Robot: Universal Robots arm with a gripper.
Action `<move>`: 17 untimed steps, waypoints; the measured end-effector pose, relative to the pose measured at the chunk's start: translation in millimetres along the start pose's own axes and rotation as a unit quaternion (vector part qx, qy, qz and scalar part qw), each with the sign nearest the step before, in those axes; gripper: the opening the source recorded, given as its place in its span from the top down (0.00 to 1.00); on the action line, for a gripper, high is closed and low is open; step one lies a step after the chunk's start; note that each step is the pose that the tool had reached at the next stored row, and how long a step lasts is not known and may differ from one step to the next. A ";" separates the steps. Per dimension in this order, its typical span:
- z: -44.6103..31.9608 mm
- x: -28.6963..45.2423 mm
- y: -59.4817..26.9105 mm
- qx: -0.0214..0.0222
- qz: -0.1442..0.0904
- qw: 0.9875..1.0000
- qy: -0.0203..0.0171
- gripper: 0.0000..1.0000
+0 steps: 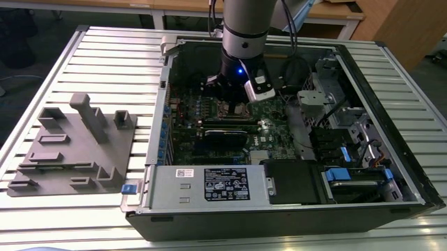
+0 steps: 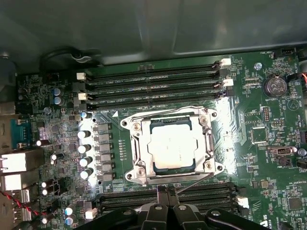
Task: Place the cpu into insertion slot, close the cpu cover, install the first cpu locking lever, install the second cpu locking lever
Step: 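Install the second cpu locking lever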
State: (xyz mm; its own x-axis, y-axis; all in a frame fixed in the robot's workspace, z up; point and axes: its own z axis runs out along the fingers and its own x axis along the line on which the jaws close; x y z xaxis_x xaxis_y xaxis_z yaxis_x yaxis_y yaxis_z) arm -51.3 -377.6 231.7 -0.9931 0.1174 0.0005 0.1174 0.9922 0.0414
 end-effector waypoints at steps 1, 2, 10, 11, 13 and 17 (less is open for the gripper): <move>0.1 0.0 0.0 0.000 0.000 1.000 0.000 0.89; 0.3 0.2 0.0 0.000 0.000 1.000 0.000 0.89; 6.0 4.5 -0.8 0.000 0.000 1.000 0.000 0.89; 6.5 4.7 -0.9 0.000 0.000 1.000 0.000 0.89; 6.8 4.7 -0.9 0.000 0.000 1.000 0.000 0.89; 7.0 4.7 -0.9 0.000 0.000 1.000 0.000 0.89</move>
State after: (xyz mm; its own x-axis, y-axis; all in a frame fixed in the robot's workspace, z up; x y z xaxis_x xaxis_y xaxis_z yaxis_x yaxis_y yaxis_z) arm -56.0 -377.7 224.7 -0.9931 0.1174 0.0004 0.1173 0.9922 0.0415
